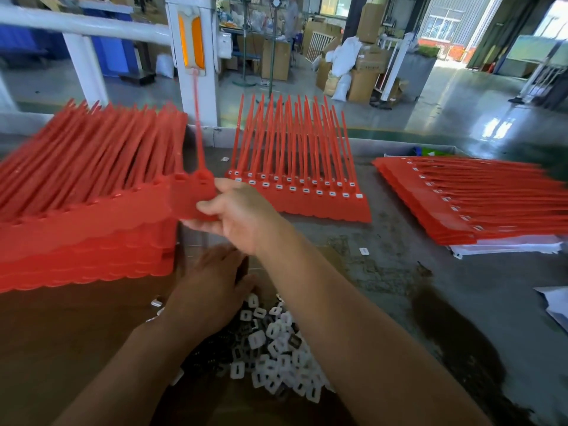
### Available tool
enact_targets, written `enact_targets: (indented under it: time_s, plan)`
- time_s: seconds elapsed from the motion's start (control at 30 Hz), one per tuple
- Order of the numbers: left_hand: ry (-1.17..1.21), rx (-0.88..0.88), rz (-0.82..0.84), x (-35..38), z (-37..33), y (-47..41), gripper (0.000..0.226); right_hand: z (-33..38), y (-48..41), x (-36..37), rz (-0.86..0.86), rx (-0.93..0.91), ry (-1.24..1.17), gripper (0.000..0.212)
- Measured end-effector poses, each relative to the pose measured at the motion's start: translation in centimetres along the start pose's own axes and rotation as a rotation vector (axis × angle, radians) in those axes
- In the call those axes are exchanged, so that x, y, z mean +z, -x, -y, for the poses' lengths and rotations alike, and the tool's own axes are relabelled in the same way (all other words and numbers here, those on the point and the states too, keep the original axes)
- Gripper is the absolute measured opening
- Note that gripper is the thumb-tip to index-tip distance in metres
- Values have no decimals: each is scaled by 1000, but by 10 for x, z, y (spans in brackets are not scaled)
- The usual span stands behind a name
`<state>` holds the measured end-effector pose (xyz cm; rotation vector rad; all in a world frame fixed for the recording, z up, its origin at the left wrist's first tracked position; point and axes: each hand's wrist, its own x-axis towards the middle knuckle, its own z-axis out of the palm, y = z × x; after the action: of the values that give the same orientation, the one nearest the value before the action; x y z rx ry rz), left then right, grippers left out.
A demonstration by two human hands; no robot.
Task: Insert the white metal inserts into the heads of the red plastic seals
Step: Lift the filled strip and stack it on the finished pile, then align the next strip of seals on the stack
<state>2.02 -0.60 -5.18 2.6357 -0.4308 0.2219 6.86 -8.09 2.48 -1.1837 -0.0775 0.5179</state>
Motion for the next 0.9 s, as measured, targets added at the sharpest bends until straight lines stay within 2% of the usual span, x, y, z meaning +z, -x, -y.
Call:
enact_targets:
  time_s: [0.07,0.2,0.3,0.37,0.5,0.53,0.63,0.83,0.9]
  plan:
    - [58,-20,-9,-2,-1,0,23,7,7,-22,-60,-34,34,47]
    - [428,-192,-165,-10,1,-4,3,21,31,-70,-143,-49,181,47]
    - [886,-269,-188,-12,2,-5,19,25,45,-100,-209,-64,182,47]
    - [1178,-295,-185,-14,3,-7,9,27,53,-115,-254,-83,168,45]
    - [1610,-495,-389,-20,17,-12,10,26,72,-141,-316,-90,248,39]
    - [1637,-540,-440,-22,18,-12,7,25,77,-147,-331,-90,285,40]
    - [1566,-585,-458,-20,18,-11,23,21,89,-162,-383,-92,344,44]
    - [1408,-452,-337,-11,8,-11,42,12,105,-178,-503,-143,468,46]
    - [1219,-404,-297,-9,9,-10,49,9,105,-181,-558,-173,525,48]
